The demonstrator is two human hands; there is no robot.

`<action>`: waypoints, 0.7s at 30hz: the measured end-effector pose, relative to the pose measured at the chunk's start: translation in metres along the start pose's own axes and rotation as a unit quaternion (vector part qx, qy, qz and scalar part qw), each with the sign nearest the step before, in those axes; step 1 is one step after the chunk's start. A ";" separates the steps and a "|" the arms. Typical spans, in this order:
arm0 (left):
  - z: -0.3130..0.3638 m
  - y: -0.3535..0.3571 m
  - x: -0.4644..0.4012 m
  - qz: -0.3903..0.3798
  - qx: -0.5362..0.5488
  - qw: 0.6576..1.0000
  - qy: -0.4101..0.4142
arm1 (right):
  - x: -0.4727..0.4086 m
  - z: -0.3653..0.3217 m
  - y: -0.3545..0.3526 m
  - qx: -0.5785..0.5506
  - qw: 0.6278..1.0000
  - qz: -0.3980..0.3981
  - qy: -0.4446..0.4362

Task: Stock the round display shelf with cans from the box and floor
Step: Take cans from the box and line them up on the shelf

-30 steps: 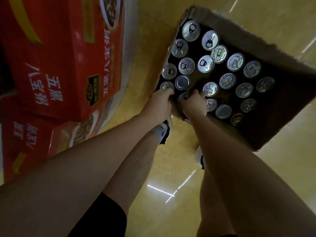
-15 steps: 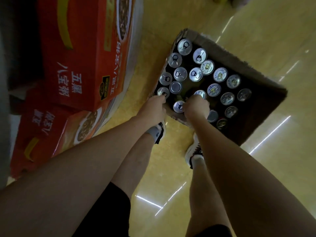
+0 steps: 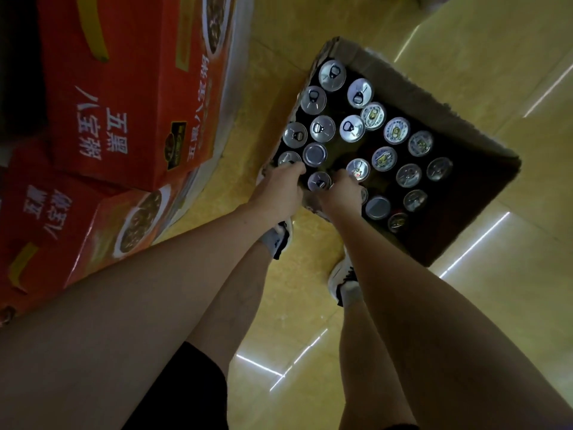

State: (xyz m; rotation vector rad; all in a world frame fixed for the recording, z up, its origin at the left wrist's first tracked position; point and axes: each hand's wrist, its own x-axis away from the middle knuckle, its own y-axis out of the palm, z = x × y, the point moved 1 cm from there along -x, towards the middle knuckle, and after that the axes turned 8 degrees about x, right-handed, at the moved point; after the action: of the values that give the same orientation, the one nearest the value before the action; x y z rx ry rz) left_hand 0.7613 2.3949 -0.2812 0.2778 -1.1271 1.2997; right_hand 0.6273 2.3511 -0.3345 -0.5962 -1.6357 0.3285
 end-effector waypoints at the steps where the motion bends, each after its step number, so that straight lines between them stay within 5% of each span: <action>1: -0.002 0.001 -0.005 0.003 -0.008 1.000 0.005 | -0.006 -0.002 0.005 -0.003 1.000 0.000 0.004; 9: -0.010 0.008 -0.040 -0.045 -0.133 0.990 0.008 | -0.046 -0.022 0.034 0.180 0.979 0.010 0.091; 21: 0.008 -0.021 -0.004 -0.057 -0.040 0.997 -0.028 | 0.017 0.009 -0.046 0.036 0.997 -0.074 0.009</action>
State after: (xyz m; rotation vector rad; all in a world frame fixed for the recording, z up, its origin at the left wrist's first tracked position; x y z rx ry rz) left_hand 0.7761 2.3796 -0.2716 0.3161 -1.1898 1.1489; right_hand 0.6082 2.3237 -0.2968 -0.4192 -1.6340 0.2717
